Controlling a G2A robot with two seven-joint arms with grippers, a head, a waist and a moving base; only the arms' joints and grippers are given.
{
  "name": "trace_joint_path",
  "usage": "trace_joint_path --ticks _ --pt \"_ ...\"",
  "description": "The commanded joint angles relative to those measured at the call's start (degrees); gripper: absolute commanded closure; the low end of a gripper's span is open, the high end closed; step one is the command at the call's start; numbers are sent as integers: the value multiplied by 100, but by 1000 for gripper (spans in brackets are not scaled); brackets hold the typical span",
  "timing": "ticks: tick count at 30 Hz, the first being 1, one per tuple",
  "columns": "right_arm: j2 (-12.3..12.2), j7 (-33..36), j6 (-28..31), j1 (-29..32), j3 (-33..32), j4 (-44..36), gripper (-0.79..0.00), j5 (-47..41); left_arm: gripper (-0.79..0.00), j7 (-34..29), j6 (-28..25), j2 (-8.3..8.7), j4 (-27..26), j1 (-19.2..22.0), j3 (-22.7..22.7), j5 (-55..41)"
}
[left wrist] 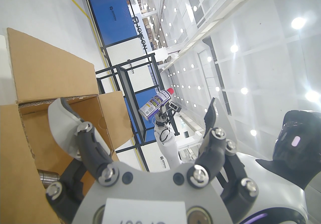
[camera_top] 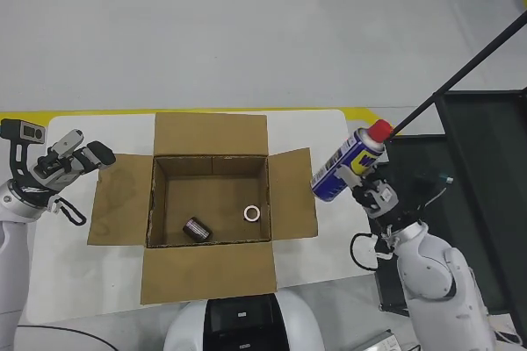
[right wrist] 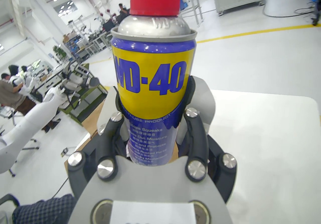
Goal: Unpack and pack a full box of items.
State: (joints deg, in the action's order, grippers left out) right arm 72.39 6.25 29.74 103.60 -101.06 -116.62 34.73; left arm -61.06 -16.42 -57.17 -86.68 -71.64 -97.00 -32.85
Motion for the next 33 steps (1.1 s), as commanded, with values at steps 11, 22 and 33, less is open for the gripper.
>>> trace_joint_path --ticks 11,22,33 --pt "149 -2256 -1587 -602 565 2023 0 1831 -785 0 0 0 0 0 0 0" --pt "317 -3717 -2587 -1673 1380 4268 0 2687 -785 0 0 0 0 0 0 0" --pt "491 -4251 -2821 -2785 1930 6146 0 2761 -785 0 0 0 0 0 0 0"
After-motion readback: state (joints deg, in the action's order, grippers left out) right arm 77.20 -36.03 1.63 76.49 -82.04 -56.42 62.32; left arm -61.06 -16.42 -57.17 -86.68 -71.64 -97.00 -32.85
